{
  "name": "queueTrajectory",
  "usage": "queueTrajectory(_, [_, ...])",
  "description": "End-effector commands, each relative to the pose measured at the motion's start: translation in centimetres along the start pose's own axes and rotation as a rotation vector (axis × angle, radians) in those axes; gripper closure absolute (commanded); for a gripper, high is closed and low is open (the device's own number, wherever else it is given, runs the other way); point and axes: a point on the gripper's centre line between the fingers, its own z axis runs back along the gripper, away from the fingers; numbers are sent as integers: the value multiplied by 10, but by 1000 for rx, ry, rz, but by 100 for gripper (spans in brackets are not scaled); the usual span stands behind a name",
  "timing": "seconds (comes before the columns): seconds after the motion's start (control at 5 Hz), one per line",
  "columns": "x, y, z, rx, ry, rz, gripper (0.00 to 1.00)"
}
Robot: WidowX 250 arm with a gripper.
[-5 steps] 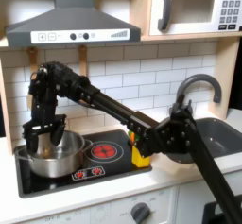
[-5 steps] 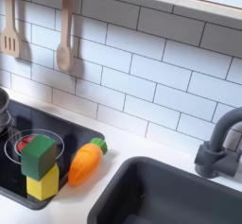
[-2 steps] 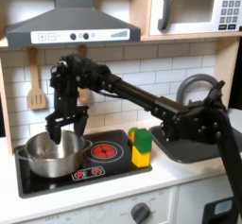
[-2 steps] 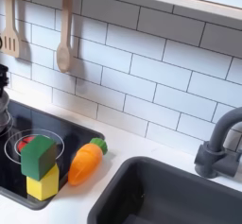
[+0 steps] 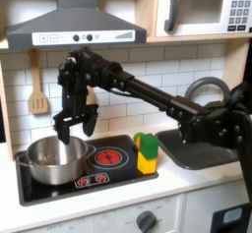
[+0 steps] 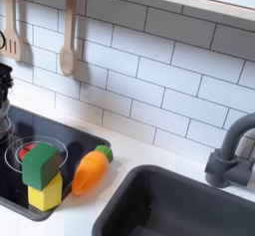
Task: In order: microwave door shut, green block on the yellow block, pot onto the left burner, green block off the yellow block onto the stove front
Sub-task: 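Slide the pot onto the left burner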
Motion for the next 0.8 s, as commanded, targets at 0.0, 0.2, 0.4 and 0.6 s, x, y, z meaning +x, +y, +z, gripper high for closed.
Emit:
queueTrajectory(0.0, [-12,-19,19,-43,-12,-44,0])
queueTrajectory(0.2, [-25,-26,28,-65,-6,-80,0])
queueTrajectory(0.4, [-39,-31,36,-89,-1,-117,0])
queueTrajectory(0.6, [-54,-34,43,-101,0,-165,0])
